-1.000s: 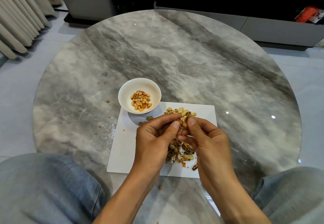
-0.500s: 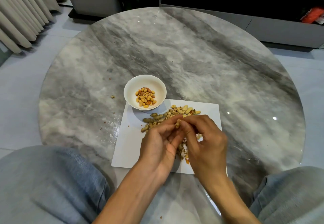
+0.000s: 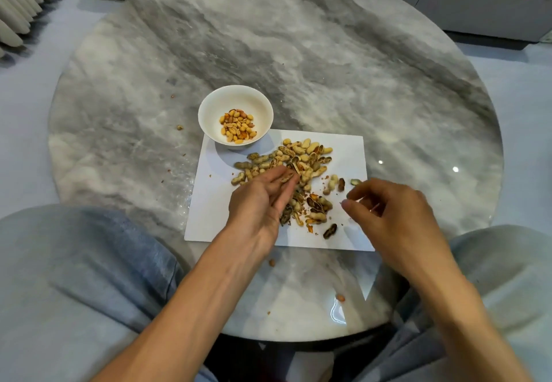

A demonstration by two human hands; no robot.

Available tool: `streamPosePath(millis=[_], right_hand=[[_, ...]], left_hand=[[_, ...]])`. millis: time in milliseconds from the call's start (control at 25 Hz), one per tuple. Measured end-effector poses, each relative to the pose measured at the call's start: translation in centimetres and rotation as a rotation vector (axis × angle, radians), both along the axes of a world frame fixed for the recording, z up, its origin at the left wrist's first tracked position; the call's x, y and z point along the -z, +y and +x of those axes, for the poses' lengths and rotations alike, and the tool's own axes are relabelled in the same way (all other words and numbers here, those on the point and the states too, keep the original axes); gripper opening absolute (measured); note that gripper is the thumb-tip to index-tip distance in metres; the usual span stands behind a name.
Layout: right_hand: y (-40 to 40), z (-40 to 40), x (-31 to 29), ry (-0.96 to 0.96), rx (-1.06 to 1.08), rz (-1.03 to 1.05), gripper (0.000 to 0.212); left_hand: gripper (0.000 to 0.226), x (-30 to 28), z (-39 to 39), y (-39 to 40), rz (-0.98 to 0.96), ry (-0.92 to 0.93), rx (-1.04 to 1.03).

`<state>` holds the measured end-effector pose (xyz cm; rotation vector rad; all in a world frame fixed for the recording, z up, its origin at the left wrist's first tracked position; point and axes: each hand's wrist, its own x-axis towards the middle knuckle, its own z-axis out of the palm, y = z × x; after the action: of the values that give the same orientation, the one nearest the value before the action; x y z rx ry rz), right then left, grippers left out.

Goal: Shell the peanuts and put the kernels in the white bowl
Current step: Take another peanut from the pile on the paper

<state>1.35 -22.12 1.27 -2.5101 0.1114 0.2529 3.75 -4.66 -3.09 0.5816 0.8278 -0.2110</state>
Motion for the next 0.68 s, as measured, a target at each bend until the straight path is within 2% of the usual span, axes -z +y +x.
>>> streamPosePath(millis=[160,240,400,600,680], right_hand=[[-1.1,-6.0,0.5,0.385,-0.239,-0.203,0.018],[-0.9,-7.1,1.9,0.471,-0.315,-0.256,0.020],[-0.1,-7.2,3.3,0.399,-0.355,-0.203,0.007],[0.3,-7.1,3.6,0.310,-0.342,-0.211,0.010],[0.5,-6.6,3.3,0.237,-0.278,-0.119,0.012]], left_hand=[[0.036,-0.2,-0.1,-0.6,0.050,-0.017,0.054],[0.036,-0.2,-0.3,-0.8,0.071,-0.018,0.072],[0.040,0.0,-0.5,-0.7,0.075,-0.005,0.074],[0.039,-0.7,-0.7,-0.6,0.126,-0.065,0.101],[0.035,-1.0,-0.7,-0.6,0.136,-0.092,0.103]])
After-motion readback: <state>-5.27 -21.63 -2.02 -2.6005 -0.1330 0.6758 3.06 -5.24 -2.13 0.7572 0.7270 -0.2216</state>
